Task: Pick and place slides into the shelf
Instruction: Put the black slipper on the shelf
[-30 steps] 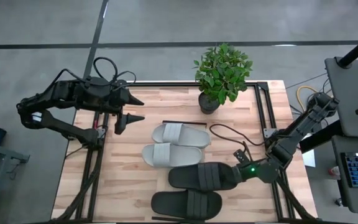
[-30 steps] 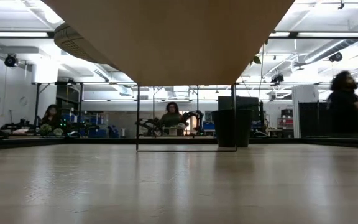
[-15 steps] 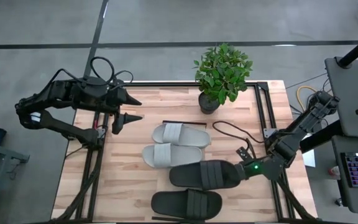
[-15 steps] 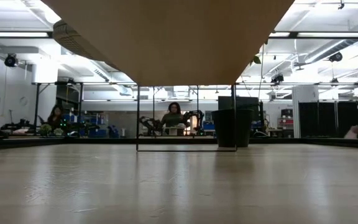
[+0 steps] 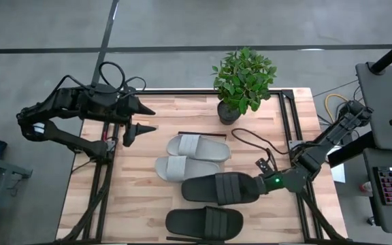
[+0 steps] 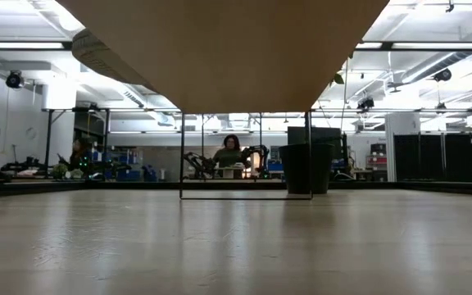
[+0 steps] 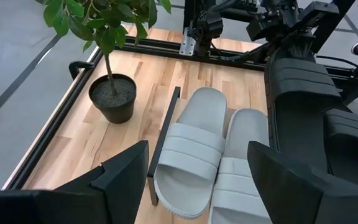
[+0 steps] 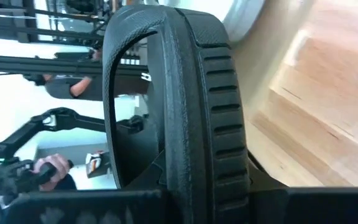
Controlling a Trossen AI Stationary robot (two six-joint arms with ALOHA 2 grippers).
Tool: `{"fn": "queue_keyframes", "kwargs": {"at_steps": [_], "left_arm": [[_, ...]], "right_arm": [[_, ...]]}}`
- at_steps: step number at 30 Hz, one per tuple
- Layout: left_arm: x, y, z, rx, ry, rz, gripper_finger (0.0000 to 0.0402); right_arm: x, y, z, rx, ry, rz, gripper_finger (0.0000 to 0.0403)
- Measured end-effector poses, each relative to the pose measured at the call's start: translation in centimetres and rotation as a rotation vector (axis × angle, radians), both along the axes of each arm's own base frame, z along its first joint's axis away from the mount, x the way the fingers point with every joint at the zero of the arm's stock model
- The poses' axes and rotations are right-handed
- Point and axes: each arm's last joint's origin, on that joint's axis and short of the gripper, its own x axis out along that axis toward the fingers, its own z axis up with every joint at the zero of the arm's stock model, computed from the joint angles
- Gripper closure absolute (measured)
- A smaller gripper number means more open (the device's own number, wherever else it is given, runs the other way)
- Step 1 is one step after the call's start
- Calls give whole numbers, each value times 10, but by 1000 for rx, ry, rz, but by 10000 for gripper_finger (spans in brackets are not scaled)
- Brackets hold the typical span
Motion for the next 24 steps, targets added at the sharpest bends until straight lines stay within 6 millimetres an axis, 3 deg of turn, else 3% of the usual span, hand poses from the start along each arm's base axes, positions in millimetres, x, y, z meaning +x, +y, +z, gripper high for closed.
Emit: {"fn": "queue_keyframes", "kwargs": {"at_steps": [13,24], "left_arm": [[0,0,0,0,-3,0,143],[5,0,0,2,-7,-1,143]], "right_arm": [[12,1,-5,16,7,60,365],[40,5,-15,23,-60,75,365]]}}
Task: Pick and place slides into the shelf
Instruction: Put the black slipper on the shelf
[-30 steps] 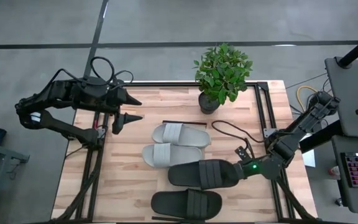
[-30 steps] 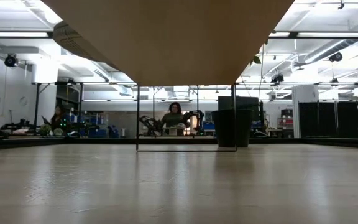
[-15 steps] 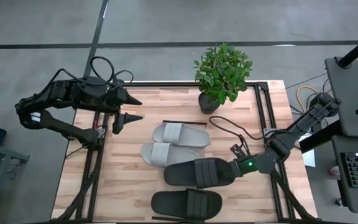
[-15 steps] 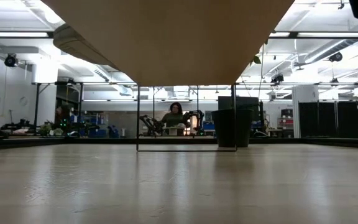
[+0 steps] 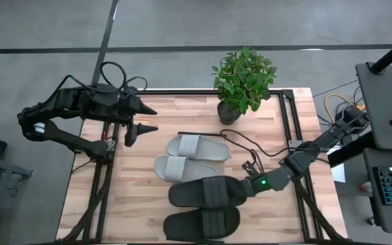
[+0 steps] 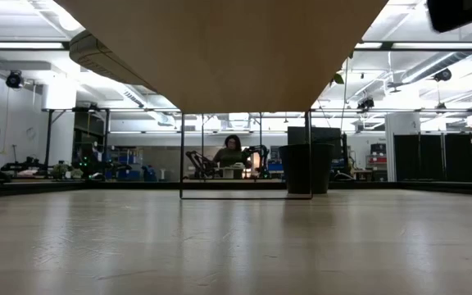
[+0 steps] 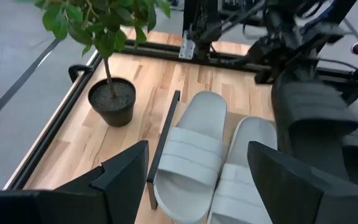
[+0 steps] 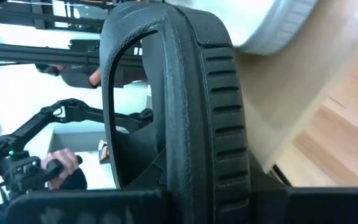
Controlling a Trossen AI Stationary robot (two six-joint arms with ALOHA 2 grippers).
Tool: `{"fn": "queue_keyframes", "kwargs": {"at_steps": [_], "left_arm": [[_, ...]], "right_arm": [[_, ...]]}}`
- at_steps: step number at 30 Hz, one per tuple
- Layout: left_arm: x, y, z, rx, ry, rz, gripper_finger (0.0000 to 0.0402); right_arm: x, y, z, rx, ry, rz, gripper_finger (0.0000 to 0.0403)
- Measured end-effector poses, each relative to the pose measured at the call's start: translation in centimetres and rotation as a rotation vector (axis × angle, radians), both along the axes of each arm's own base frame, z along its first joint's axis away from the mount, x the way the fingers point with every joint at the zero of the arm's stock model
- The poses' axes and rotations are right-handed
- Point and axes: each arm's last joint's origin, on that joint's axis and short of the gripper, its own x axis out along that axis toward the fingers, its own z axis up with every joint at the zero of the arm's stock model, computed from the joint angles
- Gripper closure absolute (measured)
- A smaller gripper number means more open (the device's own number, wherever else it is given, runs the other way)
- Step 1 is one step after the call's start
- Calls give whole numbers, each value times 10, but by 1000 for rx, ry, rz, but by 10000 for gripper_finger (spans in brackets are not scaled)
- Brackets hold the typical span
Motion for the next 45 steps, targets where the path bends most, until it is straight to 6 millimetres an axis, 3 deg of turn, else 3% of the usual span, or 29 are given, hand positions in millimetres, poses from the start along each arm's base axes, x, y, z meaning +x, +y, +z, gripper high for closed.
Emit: {"fn": "queue_keyframes", "kwargs": {"at_steps": [8,14,23,30,38,45], "left_arm": [[6,0,-2,-8,9,-8,143],[8,-1,-3,-23,14,-22,143],[2,-1,0,-20,-3,-23,143],[1,-1,0,-17,-5,-25,143],[1,-1,0,-16,-5,-26,143],[1,-1,0,-16,-5,-25,143]], "right_arm": [[24,1,-12,23,-57,28,365],[32,5,-22,98,-34,4,365],[31,7,-25,100,-2,-16,365],[30,4,-29,-11,16,1,365],[29,4,-33,150,106,-29,365],[29,3,-33,123,105,-17,365]]}}
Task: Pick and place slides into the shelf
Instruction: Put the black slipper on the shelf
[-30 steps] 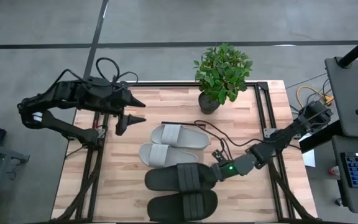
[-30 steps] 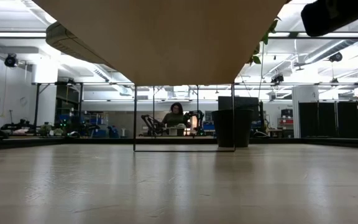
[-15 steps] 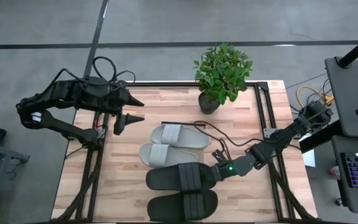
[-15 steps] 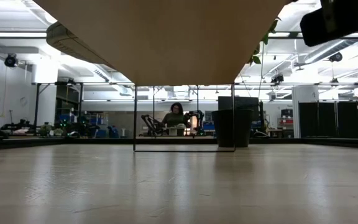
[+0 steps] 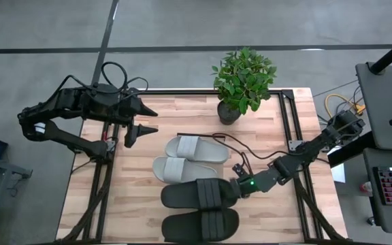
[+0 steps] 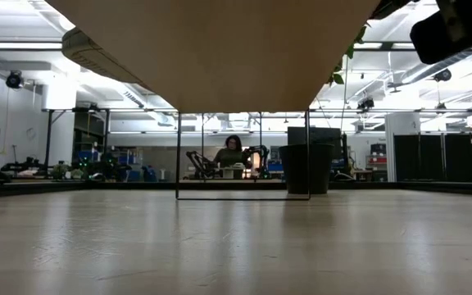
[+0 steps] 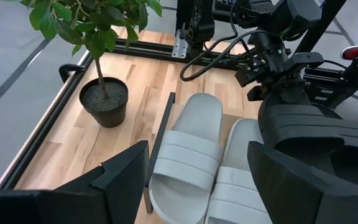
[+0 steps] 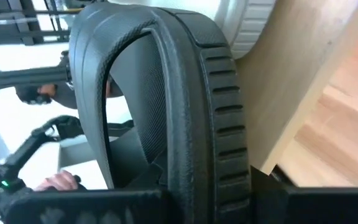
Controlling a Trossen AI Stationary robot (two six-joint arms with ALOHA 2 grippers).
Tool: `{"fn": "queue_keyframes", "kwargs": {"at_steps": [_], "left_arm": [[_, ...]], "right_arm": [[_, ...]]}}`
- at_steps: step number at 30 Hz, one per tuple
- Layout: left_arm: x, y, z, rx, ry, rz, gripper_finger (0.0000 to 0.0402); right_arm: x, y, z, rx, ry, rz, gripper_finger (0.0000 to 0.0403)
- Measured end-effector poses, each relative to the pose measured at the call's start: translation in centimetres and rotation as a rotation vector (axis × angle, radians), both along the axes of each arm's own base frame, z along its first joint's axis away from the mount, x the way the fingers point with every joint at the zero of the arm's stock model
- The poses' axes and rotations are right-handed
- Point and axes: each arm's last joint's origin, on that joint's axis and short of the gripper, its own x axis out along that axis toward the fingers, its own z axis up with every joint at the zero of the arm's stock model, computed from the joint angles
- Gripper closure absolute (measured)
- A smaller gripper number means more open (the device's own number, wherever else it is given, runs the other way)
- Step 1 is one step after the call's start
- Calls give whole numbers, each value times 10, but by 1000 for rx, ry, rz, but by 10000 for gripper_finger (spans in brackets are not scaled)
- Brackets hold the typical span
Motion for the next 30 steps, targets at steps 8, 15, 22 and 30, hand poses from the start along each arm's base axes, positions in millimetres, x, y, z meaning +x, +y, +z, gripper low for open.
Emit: {"fn": "queue_keyframes", "kwargs": {"at_steps": [8,15,22,30], "left_arm": [[0,0,0,0,-1,0,143],[0,0,0,0,-1,0,143],[0,0,0,-1,-1,1,143],[1,0,0,-1,3,0,143]], "right_arm": [[-1,0,-2,-54,1,18,345],[-2,-2,-5,-117,15,34,317],[-4,-1,-1,-162,-17,62,310],[-13,-6,8,-191,-12,83,242]]}}
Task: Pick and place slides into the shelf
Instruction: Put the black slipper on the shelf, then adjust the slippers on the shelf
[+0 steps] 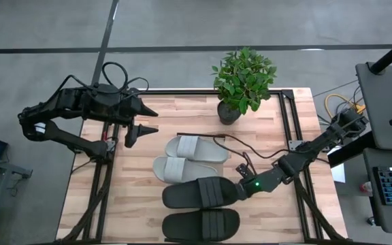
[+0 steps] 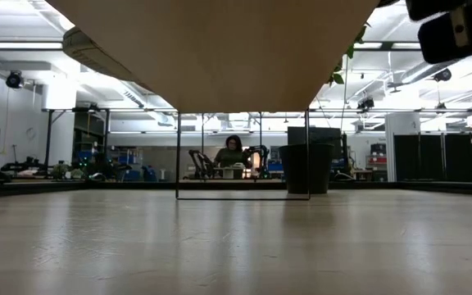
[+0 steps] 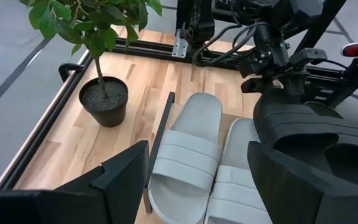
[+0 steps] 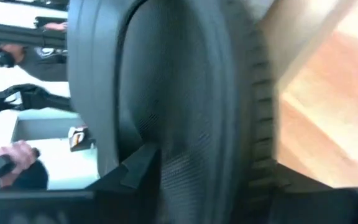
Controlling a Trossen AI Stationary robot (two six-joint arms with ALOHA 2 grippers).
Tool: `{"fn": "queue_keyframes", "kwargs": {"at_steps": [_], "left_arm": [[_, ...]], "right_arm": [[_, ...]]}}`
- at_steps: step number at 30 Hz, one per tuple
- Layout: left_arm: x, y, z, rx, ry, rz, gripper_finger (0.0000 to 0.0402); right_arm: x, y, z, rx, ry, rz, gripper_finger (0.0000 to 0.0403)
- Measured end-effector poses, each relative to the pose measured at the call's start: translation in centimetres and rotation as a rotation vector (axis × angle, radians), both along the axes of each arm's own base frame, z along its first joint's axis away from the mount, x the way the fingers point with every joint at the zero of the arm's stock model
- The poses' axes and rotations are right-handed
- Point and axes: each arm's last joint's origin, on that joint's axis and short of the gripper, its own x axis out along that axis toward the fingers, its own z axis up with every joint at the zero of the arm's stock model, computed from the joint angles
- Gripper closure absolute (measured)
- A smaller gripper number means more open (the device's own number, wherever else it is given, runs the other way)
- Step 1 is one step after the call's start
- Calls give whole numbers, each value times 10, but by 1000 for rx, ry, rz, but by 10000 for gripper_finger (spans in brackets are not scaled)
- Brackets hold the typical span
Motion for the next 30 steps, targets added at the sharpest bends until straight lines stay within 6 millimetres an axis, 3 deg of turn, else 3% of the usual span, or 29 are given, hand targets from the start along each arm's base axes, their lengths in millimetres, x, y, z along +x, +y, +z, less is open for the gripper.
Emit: {"fn": "queue_keyframes", "kwargs": {"at_steps": [5,12,22,30], "left_arm": [[0,0,0,1,1,0,143],[0,0,0,0,1,0,143],[0,0,0,0,2,0,143],[0,0,0,0,3,-1,143]], "right_arm": [[-5,-4,0,-6,48,-19,192],[-9,-7,5,-10,50,-25,158],[-22,-16,15,-38,80,-28,145],[-27,-27,28,-79,4,-106,148]]}}
